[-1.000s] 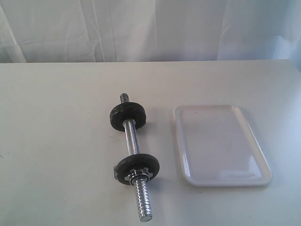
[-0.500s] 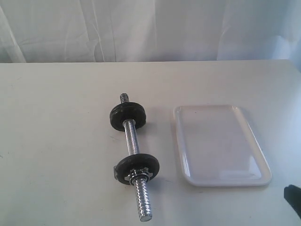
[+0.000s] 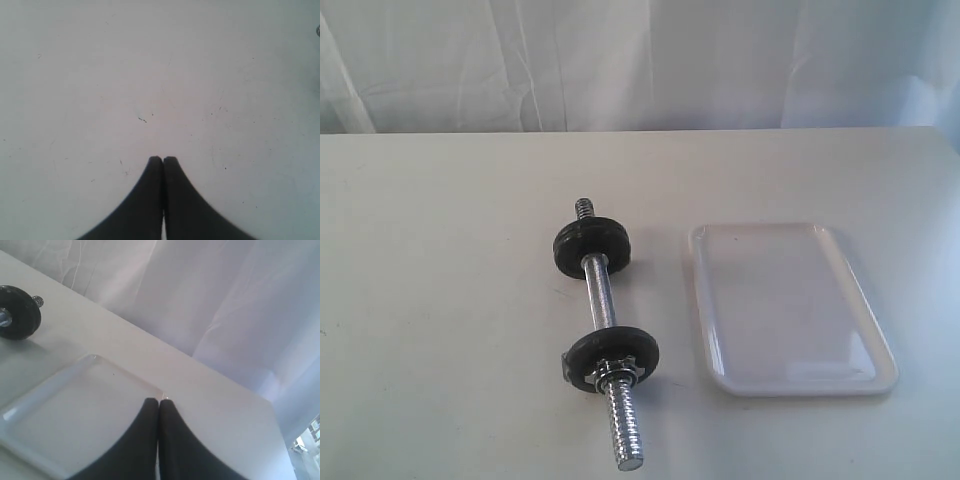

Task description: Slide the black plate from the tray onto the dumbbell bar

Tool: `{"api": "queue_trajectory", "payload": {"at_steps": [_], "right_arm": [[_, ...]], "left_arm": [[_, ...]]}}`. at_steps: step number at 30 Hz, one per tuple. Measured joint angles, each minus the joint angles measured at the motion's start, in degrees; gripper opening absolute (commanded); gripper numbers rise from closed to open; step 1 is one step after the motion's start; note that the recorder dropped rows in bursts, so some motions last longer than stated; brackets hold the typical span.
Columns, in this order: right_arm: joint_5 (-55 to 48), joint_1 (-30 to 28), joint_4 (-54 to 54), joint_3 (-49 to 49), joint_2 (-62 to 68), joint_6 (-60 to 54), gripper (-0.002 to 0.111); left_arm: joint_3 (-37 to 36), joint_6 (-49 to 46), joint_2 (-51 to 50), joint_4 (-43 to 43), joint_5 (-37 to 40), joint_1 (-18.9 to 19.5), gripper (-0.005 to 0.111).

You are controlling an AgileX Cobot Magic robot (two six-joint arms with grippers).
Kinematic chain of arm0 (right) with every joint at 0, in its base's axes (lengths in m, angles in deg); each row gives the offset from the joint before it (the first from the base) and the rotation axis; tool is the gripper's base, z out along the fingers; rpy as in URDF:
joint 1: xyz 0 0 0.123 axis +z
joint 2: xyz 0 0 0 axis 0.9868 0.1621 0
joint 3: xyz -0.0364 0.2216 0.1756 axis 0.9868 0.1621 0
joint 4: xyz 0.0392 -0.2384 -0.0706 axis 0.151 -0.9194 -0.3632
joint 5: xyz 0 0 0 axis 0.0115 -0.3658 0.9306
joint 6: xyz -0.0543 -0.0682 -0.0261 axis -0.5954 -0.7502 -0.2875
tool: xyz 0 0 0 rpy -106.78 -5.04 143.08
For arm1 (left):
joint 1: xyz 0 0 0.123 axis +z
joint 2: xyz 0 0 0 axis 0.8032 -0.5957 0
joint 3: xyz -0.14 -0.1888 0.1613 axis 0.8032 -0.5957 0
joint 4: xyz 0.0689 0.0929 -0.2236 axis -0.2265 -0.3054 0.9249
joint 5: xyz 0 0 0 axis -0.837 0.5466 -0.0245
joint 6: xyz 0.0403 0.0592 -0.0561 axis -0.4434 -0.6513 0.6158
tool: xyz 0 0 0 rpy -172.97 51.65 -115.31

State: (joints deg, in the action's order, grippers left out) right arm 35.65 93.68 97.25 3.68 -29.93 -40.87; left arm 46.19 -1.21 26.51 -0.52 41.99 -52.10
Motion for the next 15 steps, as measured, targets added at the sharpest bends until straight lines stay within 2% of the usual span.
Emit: {"api": "queue_trajectory", "payload": {"at_steps": [15], "right_arm": [[0.1, 0.0, -5.5, 0.0, 0.0, 0.0, 0.0]], "left_arm": [[0.0, 0.0, 0.0, 0.0, 0.0, 0.0, 0.0]]}}
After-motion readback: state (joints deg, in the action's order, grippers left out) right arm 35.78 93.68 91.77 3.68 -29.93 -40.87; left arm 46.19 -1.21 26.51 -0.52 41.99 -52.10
